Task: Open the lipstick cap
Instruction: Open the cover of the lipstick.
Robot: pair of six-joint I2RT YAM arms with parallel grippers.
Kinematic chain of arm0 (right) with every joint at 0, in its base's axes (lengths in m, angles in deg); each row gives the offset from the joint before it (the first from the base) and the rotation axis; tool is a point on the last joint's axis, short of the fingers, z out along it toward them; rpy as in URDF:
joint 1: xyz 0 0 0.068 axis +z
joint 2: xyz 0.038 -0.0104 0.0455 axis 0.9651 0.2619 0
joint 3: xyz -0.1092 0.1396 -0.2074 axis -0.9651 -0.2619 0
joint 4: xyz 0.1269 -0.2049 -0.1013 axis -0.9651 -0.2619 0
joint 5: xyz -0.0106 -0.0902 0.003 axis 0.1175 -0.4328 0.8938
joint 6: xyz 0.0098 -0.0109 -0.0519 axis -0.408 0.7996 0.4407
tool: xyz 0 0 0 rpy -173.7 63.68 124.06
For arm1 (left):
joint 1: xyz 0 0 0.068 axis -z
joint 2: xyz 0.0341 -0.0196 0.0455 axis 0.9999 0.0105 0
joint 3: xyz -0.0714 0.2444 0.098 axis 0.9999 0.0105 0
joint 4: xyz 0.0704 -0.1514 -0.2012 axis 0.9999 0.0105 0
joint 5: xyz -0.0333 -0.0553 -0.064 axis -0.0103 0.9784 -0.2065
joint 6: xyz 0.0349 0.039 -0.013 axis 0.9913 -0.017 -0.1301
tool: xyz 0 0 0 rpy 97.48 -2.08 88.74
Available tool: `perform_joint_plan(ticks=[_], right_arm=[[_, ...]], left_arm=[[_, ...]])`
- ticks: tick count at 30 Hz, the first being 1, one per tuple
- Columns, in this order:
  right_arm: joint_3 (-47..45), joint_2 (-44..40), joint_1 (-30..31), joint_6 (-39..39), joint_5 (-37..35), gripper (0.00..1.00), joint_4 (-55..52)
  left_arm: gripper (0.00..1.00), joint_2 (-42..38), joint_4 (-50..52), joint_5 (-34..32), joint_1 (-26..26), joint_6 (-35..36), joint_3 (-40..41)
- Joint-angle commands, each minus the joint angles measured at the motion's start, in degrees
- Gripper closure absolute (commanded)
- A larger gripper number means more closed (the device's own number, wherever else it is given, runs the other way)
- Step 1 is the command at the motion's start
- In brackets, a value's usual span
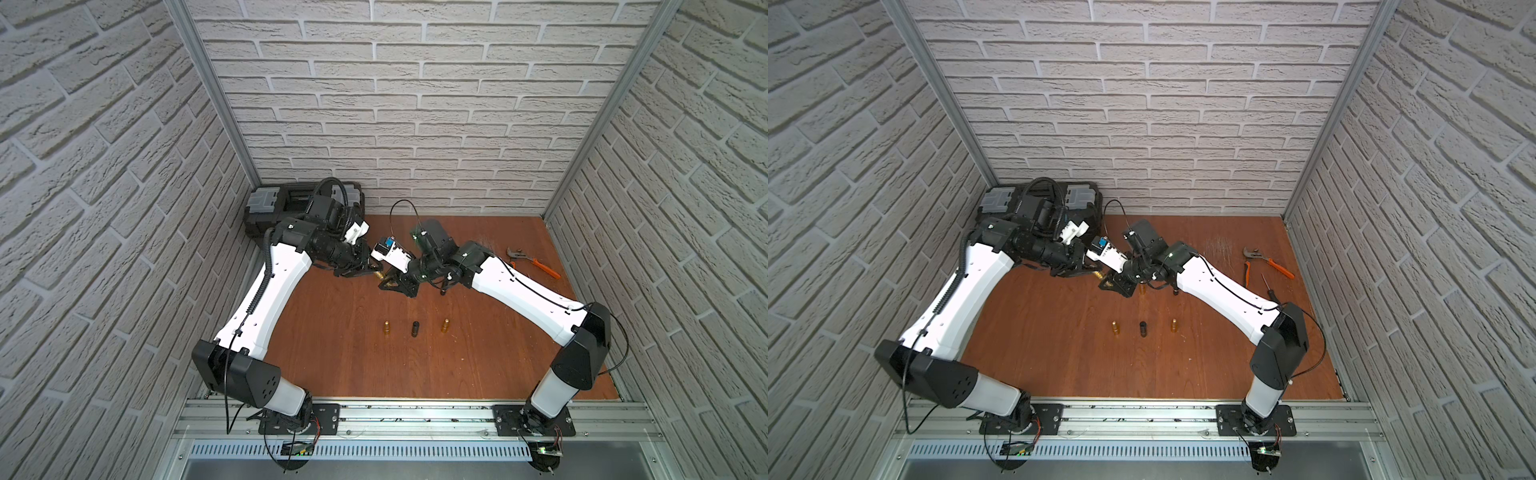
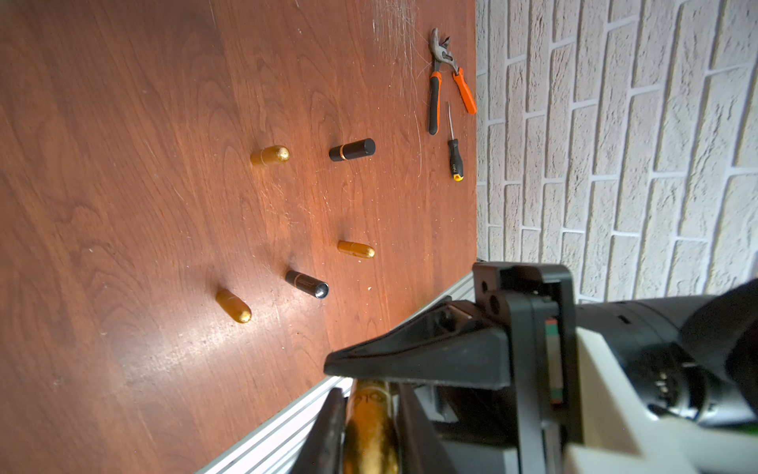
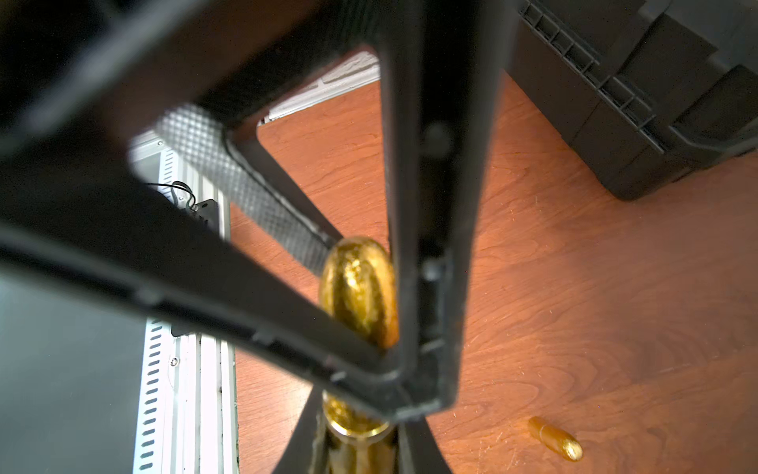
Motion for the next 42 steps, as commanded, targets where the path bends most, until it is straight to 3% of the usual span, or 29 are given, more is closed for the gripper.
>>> perform_joint_plan(ticks=[1, 5, 13, 16, 20, 26, 42], right_arm=[[-0.06, -1.18, 0.28, 0.47, -1.37, 0.97, 0.49], [-0.08, -1.19, 0.42, 0.34, -1.43, 0.97, 0.60], [0.81, -0.49, 1.53, 0.71, -2.48, 0.97, 0.09], [1.16, -0.22, 1.92, 0.80, -2.69, 0.97, -0.01], [0.91, -0.22, 2.09, 0.78, -3.36, 0.97, -0.03], [0.86, 0.05, 2.02, 0.80, -4.48, 0.97, -0.19], [-5.27, -5.11, 1.70, 0.32, -9.96, 0.97, 2.11]], left_arm=[[0.62, -2.21, 0.43, 0.57, -0.80, 0.68, 1.12], [0.56, -2.71, 0.40, 0.86, -0.84, 0.95, 1.81], [0.56, -2.52, -0.71, 0.96, -0.65, 0.77, 3.45], [0.62, -2.00, -0.86, 0.77, -0.45, 0.94, 3.50], [0.82, -1.66, -0.73, 0.74, -0.42, 1.25, 3.40], [0.99, -1.95, 0.33, 0.15, -0.31, 1.83, 3.37], [1.00, -4.93, -2.55, 1.14, -8.06, -1.14, 4.29]])
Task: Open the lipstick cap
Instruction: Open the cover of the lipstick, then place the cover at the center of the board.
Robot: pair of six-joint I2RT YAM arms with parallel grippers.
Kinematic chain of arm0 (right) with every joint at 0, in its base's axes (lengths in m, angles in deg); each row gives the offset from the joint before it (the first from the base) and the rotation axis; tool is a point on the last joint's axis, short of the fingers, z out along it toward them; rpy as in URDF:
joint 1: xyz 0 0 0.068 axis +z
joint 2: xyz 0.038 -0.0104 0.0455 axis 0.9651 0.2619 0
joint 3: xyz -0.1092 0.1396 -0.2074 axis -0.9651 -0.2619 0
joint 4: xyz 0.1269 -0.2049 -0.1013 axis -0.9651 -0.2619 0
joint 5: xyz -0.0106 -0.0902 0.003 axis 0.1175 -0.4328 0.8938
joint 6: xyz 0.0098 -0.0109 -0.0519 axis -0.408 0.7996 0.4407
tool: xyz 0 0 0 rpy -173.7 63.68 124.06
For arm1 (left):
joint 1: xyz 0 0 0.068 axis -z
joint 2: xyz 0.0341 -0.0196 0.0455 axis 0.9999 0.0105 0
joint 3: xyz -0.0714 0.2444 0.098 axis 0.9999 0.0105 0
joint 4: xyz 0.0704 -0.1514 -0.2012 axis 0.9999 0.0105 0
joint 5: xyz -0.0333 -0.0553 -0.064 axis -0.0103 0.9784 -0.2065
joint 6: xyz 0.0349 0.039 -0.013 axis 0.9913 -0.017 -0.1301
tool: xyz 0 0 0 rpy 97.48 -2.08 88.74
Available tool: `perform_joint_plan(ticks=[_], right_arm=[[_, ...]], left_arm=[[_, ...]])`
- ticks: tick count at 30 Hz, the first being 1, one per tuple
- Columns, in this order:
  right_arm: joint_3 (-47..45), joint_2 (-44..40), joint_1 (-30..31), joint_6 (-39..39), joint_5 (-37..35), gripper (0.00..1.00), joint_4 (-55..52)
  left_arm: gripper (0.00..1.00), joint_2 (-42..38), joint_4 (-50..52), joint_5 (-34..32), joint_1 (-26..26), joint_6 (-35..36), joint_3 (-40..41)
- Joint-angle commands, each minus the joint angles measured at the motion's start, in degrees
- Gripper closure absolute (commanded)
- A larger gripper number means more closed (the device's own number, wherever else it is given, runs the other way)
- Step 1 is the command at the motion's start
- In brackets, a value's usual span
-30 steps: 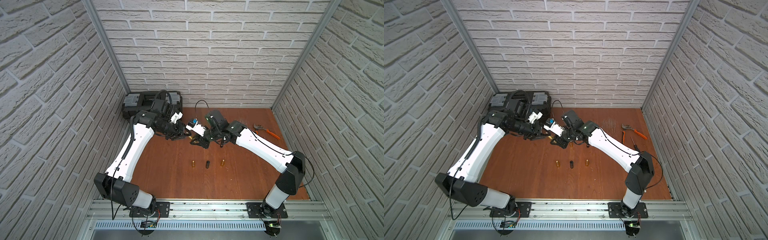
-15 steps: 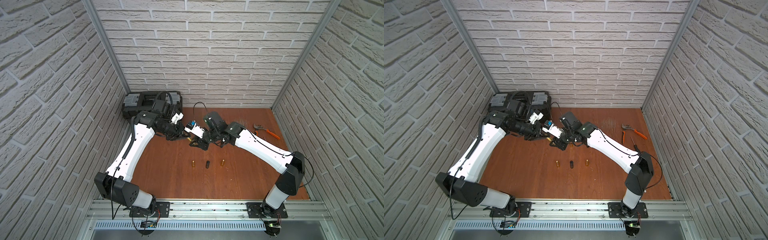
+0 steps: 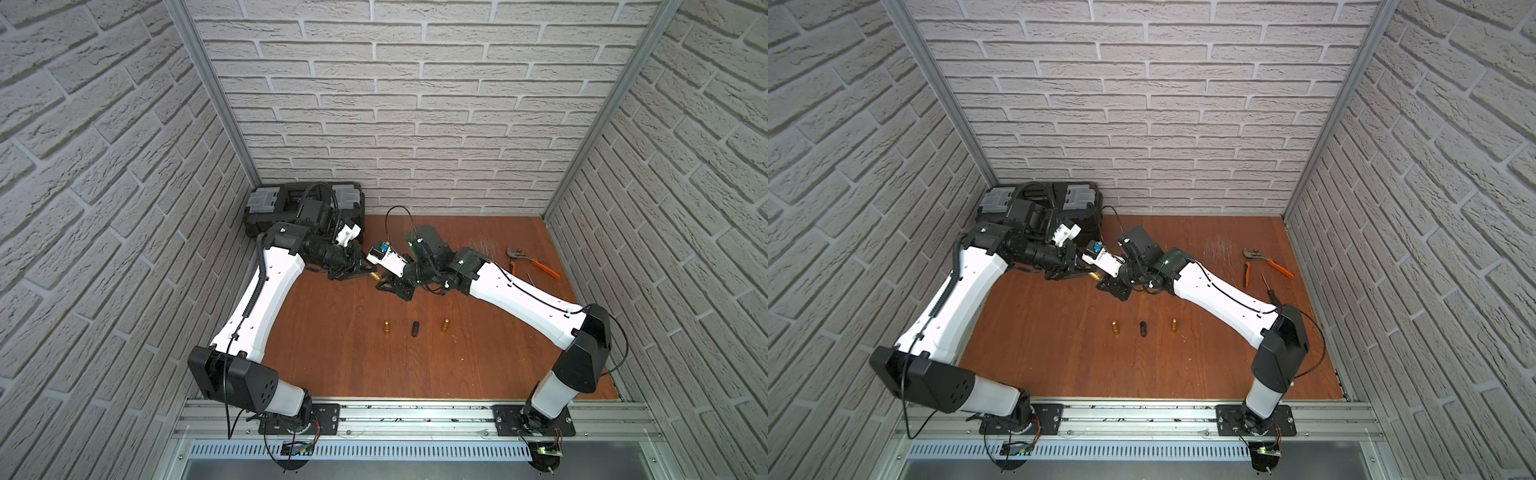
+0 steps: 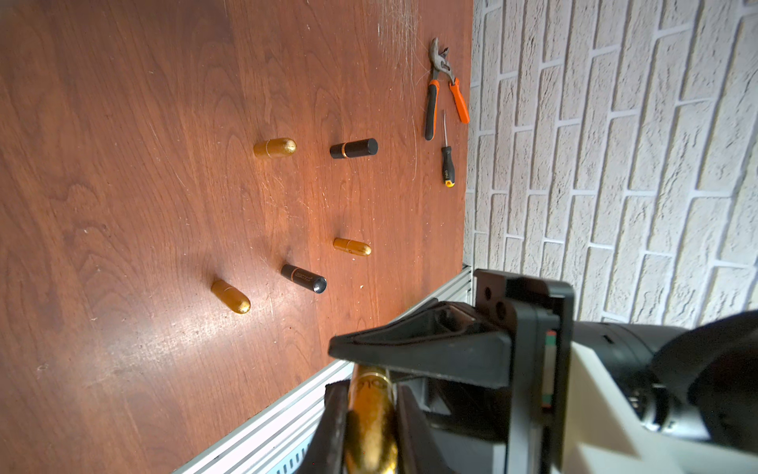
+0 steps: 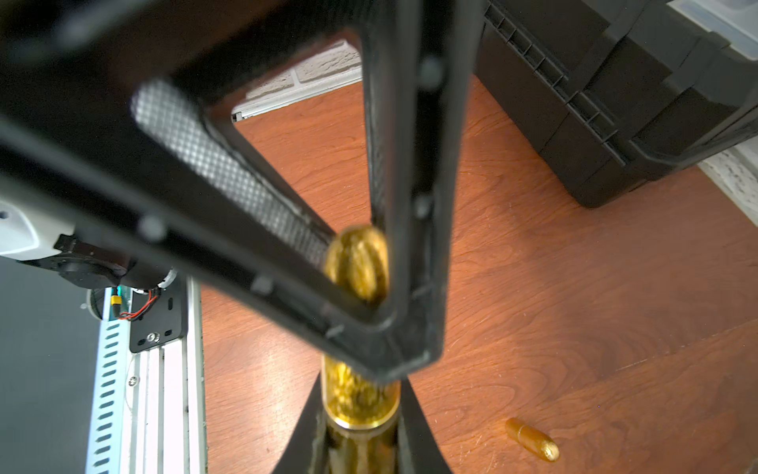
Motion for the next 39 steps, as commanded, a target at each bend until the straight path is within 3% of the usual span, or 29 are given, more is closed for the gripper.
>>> perform_joint_plan(ticks=[1, 7, 9, 14, 20, 25, 32, 39], right_arm=[[-2.42, -4.03, -0.54, -0.03, -2.66, 0.97, -1.15], [-5.12, -6.59, -0.83, -1.00, -5.05, 0.97, 2.18], [-5.22, -7.14, -0.91, -1.16, -5.42, 0.97, 2.59], [-4.31, -8.11, -0.84, -1.01, -6.30, 0.97, 1.61], [-5.51, -11.01, -0.91, -0.74, -8.78, 0.97, 0.14], [-7.07, -12.59, -0.90, -0.80, -10.11, 0.97, 0.39], [-7.40, -12.25, -0.85, -1.03, -10.05, 0.97, 0.09], [-8.50, -12.52, -0.83, -1.22, -10.13, 0.97, 0.20]], left_arm=[[1.00, -3.05, -2.00, -1.48, -3.63, -1.22, 0.87], [1.00, -4.27, -2.46, -4.21, -5.97, -1.88, 2.25], [1.00, -3.44, -1.51, -9.73, -6.02, -1.07, 2.41], [1.00, 1.23, -4.92, -30.68, -3.42, -0.48, 5.90], [1.00, 5.03, -20.31, -41.37, -3.28, -2.07, 15.24], [1.00, 12.32, -25.32, -43.56, -3.28, -1.58, 15.60], [1.00, 23.25, -23.82, -46.49, -3.95, 0.92, 9.81], [1.00, 28.99, -24.13, -46.36, -4.97, 1.95, 6.96]])
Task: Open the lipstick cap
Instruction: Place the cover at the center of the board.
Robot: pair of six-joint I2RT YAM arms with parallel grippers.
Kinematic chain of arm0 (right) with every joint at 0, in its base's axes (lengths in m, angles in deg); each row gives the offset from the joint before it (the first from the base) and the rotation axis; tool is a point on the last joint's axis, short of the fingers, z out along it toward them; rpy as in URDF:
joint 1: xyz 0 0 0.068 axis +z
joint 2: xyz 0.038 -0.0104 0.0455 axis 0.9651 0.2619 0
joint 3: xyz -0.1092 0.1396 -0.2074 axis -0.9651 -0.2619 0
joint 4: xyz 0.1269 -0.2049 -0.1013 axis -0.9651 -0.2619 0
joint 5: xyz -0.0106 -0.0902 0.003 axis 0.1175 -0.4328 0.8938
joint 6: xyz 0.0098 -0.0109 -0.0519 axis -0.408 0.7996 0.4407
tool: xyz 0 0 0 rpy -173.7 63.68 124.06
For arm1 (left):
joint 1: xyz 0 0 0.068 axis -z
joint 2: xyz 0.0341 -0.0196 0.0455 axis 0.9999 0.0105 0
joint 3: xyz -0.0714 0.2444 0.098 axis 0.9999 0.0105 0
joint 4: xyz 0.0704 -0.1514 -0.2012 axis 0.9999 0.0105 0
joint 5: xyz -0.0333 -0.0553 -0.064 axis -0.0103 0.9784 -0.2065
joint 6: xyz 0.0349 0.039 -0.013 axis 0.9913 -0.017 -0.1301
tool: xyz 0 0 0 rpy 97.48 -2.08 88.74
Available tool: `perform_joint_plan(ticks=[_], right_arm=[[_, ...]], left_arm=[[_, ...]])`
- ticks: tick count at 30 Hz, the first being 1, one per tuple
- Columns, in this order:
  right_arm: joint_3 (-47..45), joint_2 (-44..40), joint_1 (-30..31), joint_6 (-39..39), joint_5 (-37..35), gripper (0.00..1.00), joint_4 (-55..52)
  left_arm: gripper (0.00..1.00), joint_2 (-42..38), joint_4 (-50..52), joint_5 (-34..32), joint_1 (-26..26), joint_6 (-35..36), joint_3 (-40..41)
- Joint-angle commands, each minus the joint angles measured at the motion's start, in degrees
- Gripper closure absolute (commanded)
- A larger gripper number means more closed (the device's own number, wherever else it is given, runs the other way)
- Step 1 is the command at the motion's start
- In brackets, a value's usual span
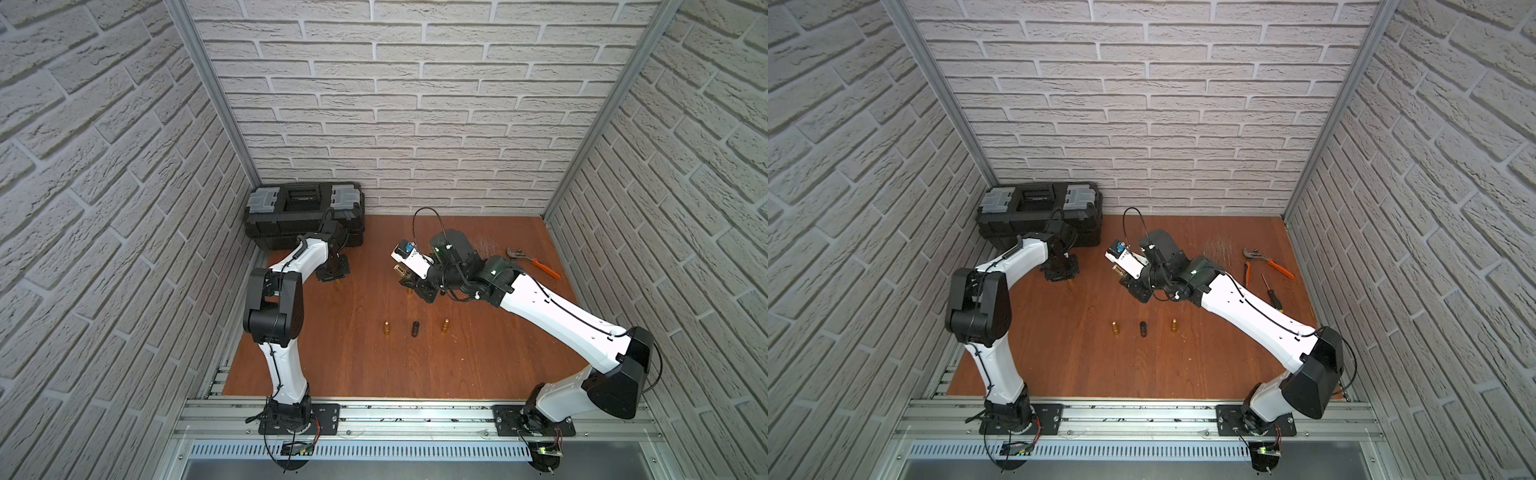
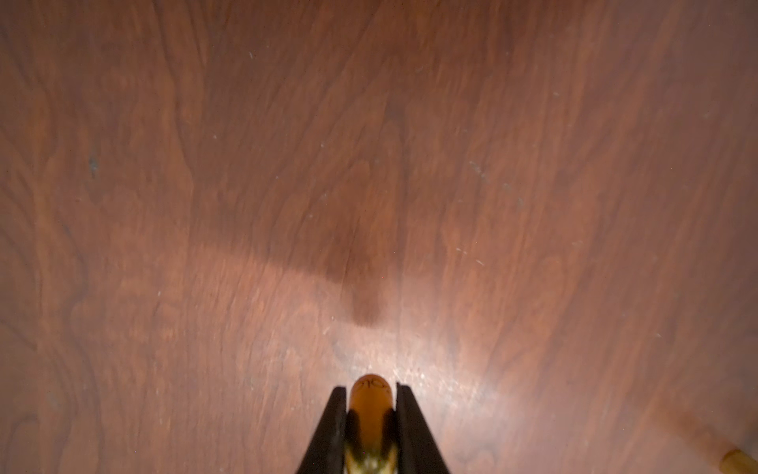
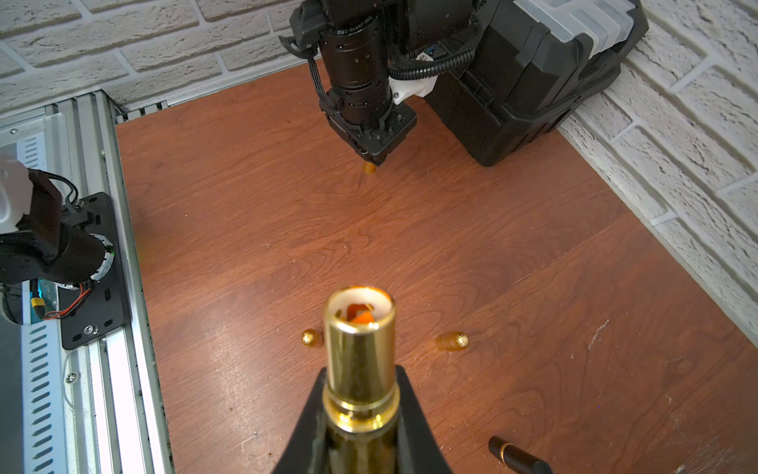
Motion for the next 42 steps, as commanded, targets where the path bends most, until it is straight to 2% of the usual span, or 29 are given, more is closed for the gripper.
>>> perform_joint_plan(ticks=[1, 11, 18, 25, 29, 36, 42], right_arm=[[-0.99, -1.08, 0.00, -0.65, -0.32, 0.97, 1.25], [-1.48, -0.72, 0.01, -1.00, -1.14, 0.97, 1.17], [-1.24, 0.06, 0.02, -1.20, -1.07, 0.97, 1.16], [-1.28, 0.16, 0.06, -1.58, -1.00, 0.97, 1.25], [-1.39, 0.07, 0.07, -1.76, -1.06, 0.97, 1.41], [-1.73, -0.06, 0.07, -2.11, -1.07, 0.97, 1.70], [-2.43, 0.29, 0.07, -2.16, -1.23, 0.97, 2.19]], left_arm=[[1.00, 1.97, -0.74, -1.17, -0.47, 1.07, -2.55], [1.00, 6.20, -0.80, 2.50, -0.41, 2.91, -3.32], [0.99, 6.99, -0.50, 2.75, 0.00, 3.71, -2.59], [0.74, 5.98, -0.57, 3.06, 0.13, 3.80, -2.27], [0.63, 5.61, 0.22, 3.06, 0.13, 4.19, -3.38], [0.56, 4.20, 2.57, 2.81, 0.13, 4.91, -5.42], [0.51, -4.00, 9.28, 4.16, 0.13, 4.86, -7.94]])
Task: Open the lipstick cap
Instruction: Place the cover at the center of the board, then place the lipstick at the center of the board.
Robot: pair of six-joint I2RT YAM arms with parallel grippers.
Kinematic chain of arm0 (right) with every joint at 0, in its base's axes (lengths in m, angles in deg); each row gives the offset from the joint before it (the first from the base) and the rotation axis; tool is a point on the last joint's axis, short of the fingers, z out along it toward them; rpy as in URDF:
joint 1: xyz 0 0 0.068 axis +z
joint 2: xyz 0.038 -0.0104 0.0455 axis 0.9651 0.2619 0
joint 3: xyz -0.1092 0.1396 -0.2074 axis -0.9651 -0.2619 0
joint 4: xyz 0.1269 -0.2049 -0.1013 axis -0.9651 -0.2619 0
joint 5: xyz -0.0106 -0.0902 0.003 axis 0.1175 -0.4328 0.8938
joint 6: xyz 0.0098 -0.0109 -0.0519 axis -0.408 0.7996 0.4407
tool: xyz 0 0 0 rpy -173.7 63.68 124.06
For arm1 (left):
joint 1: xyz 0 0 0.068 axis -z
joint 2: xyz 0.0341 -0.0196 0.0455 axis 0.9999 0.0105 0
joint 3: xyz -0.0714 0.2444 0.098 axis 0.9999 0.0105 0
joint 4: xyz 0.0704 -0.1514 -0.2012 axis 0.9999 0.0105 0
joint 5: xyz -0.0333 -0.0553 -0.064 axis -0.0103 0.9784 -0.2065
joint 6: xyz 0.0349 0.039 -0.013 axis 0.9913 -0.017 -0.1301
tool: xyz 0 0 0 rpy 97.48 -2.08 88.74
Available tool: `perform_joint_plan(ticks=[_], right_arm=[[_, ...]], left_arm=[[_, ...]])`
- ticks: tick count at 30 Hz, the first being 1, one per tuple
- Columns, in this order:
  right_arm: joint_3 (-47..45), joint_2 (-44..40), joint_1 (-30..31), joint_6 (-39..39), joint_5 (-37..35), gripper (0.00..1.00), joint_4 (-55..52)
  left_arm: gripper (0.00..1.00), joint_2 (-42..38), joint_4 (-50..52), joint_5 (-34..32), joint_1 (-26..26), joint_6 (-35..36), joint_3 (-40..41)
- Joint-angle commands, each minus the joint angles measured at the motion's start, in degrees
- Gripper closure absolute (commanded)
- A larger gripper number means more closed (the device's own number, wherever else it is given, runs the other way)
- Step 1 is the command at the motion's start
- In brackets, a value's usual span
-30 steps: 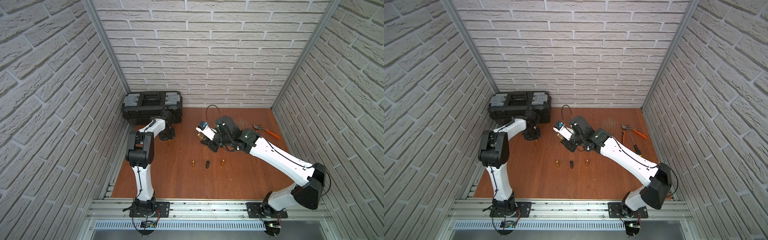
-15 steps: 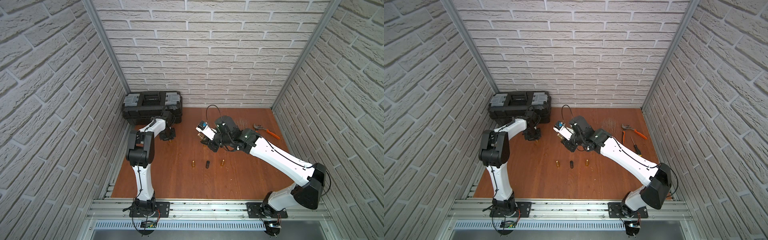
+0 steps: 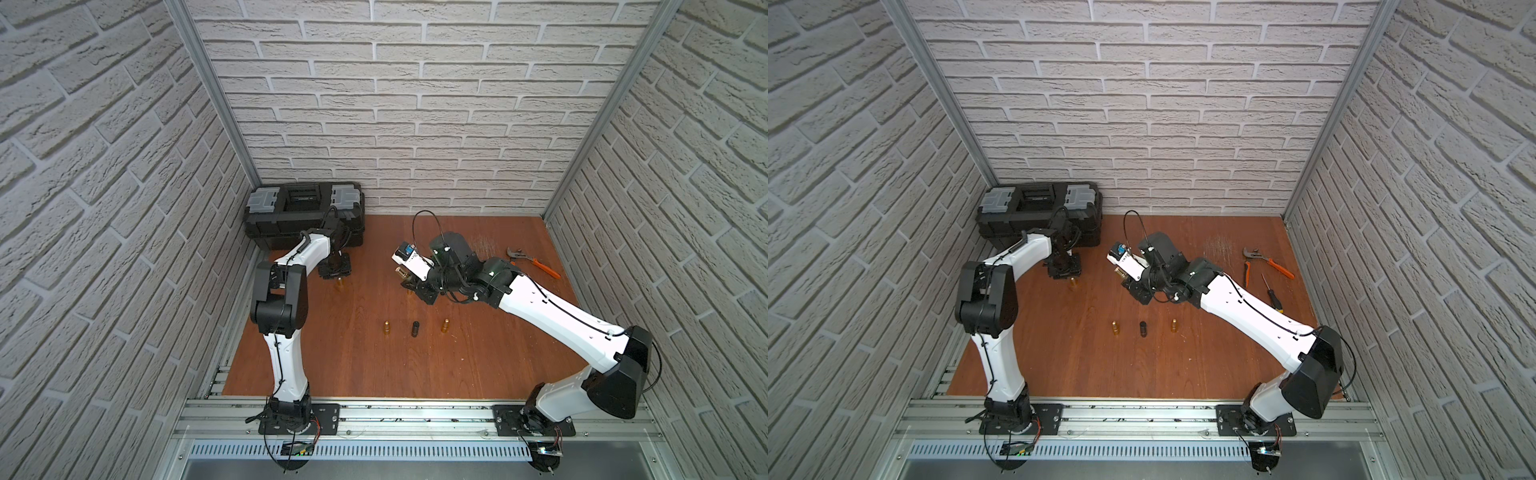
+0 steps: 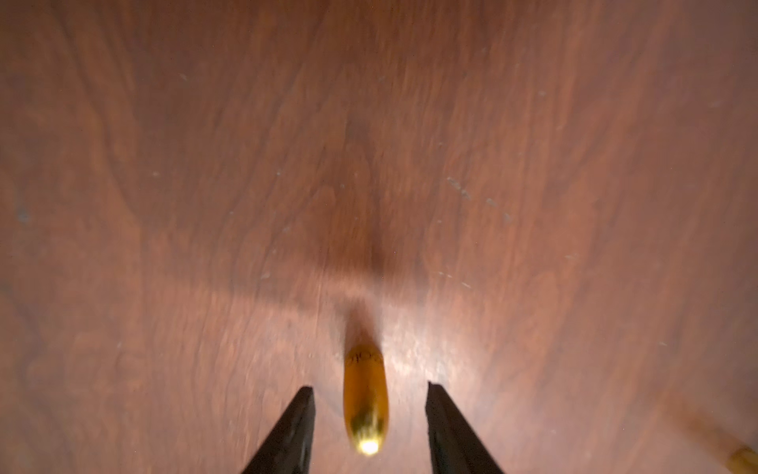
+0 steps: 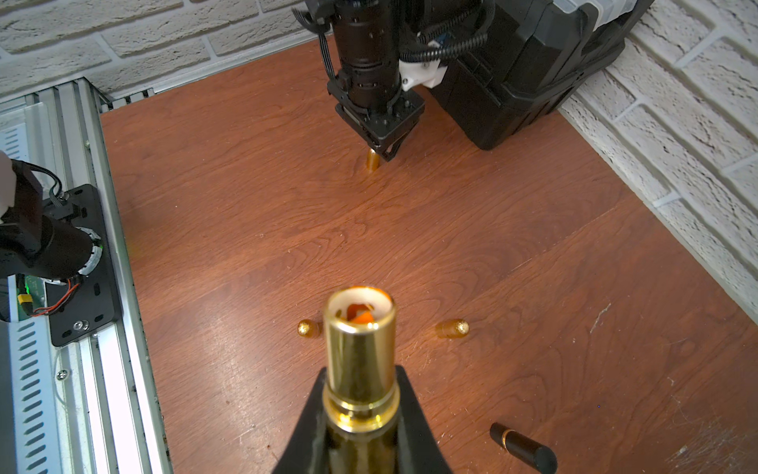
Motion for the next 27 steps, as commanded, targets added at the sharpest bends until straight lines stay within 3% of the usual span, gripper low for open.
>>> perform_joint_plan(ticks=[1, 10, 14, 27], right_arm=[[-1.20, 0.35, 0.04, -0.89, -0.12, 0.97, 2.29], [0.98, 5.34, 0.48, -1.28, 0.94, 0.97, 3.64], [2.98, 7.71, 0.99, -1.20, 2.00, 0.97, 3.65], [8.23, 12.08, 2.23, -0.74, 3.00, 0.97, 2.86]], left_arm=[[0.50, -8.23, 7.13, 2.33, 0.16, 0.63, -3.21], [0.45, -21.85, 14.19, 28.81, 0.19, -1.06, -2.63], [0.44, -25.73, 13.78, 36.86, 2.29, -1.95, -1.23], [0.45, -27.92, 13.40, 40.83, 5.23, -0.98, 1.68]])
